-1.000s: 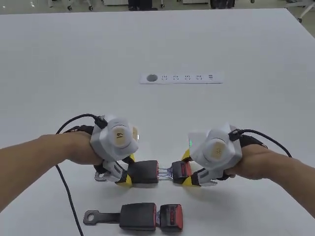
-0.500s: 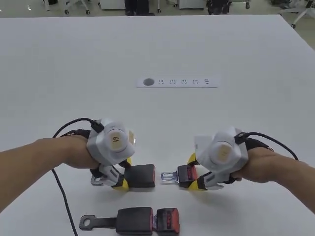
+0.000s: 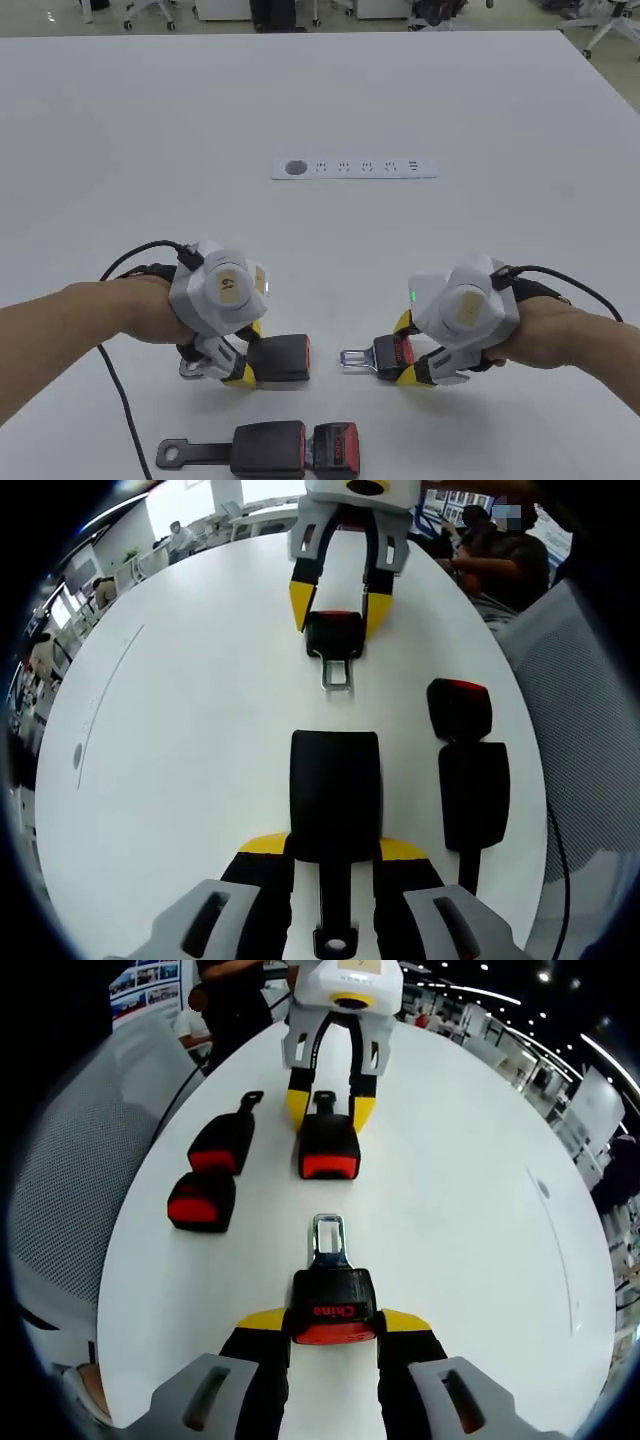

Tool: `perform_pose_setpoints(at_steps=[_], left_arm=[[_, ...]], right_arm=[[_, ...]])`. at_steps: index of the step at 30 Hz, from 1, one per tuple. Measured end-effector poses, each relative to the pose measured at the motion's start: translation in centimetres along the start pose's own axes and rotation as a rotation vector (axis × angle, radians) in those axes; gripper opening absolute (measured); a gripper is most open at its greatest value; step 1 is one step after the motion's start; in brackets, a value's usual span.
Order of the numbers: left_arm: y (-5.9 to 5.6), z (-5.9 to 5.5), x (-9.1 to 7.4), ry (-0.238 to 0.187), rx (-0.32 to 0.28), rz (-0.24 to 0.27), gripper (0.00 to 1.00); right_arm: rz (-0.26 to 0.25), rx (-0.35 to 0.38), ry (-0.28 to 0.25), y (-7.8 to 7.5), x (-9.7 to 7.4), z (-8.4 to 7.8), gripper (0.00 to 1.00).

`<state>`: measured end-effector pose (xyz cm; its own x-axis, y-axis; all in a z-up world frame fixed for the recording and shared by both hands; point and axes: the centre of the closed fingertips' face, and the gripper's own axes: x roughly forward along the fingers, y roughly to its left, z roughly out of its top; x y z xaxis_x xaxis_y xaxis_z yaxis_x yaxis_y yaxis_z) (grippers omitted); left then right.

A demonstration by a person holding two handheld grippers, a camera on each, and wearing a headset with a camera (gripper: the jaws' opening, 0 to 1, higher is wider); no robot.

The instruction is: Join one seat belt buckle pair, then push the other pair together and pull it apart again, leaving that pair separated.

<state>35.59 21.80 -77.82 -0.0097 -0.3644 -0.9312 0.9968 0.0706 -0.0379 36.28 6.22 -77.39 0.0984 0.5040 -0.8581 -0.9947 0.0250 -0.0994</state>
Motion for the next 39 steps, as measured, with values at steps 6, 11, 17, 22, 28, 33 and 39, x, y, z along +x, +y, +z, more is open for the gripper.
perform_pose_setpoints(at_steps=[6,11,17,22,28,33,39], left_arm=[[0.1,-0.1,0.1,-0.003,0.003,-0.001,0.31],[0.2,-0.1,0.1,-0.008,0.003,-0.001,0.31],[-0.1,0.2,0.1,-0.005,0.004,0.001,0.31],[0.0,0.1,0.1,-0.01,0.002,0.005,0.32],[0.0,0.1,0.0,-0.02,0.008,0.008,0.32],[-0.2,0.3,0.1,-0.019,0.021,0.005,0.32],[0.1,0.2,-0.2,-0.033,0.022,0.032,0.36]], right_arm=[[-0.001,0.006,0.009,0.1,-0.5,-0.8,0.3],[-0.004,-0.004,0.02,0.1,-0.7,-1.3,0.3],[0.002,-0.012,0.028,0.3,-0.9,-1.5,0.3],[-0.001,-0.015,0.03,0.3,-1.0,-1.4,0.31],[-0.006,-0.02,0.031,0.2,-0.9,-1.5,0.31],[-0.015,-0.026,0.029,0.1,-0.9,-1.3,0.37],[-0.031,-0.011,0.027,-0.1,-1.1,-1.4,0.46]])
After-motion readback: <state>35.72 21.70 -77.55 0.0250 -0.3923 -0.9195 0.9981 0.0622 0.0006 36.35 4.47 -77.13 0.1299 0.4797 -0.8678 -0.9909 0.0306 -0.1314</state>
